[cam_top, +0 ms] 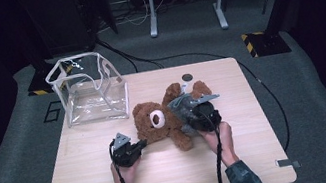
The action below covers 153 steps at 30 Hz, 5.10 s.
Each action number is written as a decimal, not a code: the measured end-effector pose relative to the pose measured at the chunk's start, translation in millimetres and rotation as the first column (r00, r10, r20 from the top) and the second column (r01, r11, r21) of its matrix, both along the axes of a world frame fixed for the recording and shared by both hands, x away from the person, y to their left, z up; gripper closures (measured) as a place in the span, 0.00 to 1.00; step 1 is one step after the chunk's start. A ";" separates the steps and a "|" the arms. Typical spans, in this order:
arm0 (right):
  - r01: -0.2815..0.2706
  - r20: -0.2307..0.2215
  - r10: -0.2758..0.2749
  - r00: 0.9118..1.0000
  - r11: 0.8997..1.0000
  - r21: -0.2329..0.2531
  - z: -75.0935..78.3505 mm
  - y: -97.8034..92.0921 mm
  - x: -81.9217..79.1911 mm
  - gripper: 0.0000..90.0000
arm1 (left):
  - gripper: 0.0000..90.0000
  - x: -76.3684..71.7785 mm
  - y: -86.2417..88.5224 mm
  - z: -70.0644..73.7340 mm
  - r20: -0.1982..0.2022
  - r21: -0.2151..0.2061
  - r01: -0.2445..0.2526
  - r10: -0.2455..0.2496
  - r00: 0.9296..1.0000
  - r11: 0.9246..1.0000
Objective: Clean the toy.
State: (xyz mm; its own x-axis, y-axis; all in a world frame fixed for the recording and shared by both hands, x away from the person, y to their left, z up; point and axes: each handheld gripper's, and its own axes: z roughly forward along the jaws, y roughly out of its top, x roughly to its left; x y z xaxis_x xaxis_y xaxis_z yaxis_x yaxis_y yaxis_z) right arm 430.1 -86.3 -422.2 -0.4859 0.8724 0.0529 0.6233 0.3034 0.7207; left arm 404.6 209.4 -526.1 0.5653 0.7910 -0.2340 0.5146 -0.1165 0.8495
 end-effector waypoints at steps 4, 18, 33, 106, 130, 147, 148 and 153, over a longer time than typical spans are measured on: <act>-0.064 -0.010 0.064 0.998 0.998 -0.002 -3.8 25.0 -2.7 0.80 | 0.98 -0.2 0.0 0.0 0.001 0.000 0.001 -0.001 1.000 1.000; -0.102 -0.105 0.097 0.990 0.994 -0.047 -40.2 36.2 -6.0 0.80 | 0.98 -0.7 0.3 0.1 0.003 -0.004 0.002 -0.002 1.000 1.000; -0.158 -0.102 0.153 0.983 0.986 -0.042 -45.0 56.8 -10.5 0.80 | 0.98 -0.6 0.2 0.0 0.004 -0.001 -0.004 0.004 1.000 1.000; 0.001 -0.086 -0.014 0.996 0.990 -0.140 -52.1 -10.5 -24.0 0.81 | 0.98 0.5 -0.4 -0.3 -0.003 -0.001 -0.015 0.015 1.000 1.000; 0.134 -0.008 -0.135 0.991 0.984 -0.118 -12.4 -49.6 24.6 0.81 | 0.98 0.9 -0.1 0.0 -0.008 0.007 -0.009 0.009 1.000 1.000; 0.253 -0.126 -0.278 0.952 0.949 -0.187 -54.4 -84.6 42.6 0.81 | 0.98 1.1 -0.5 -0.2 -0.007 0.008 -0.009 0.009 1.000 1.000; 0.263 -0.132 -0.288 0.948 0.948 -0.181 -52.6 -86.3 40.8 0.81 | 0.98 1.1 -0.4 -0.2 -0.007 0.008 -0.008 0.008 1.000 1.000; 0.269 -0.043 -0.272 0.961 0.960 -0.071 -24.6 -91.5 30.2 0.81 | 0.98 1.2 -0.5 -0.2 -0.007 0.008 -0.009 0.009 1.000 1.000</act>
State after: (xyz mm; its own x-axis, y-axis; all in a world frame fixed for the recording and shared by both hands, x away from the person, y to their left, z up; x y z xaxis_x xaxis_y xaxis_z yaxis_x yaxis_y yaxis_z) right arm 460.3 -177.8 -446.9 -0.2291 0.9733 0.0115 0.7245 0.1626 0.6698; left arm 405.8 208.8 -526.3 0.5565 0.7980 -0.2314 0.5218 -0.1189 0.8447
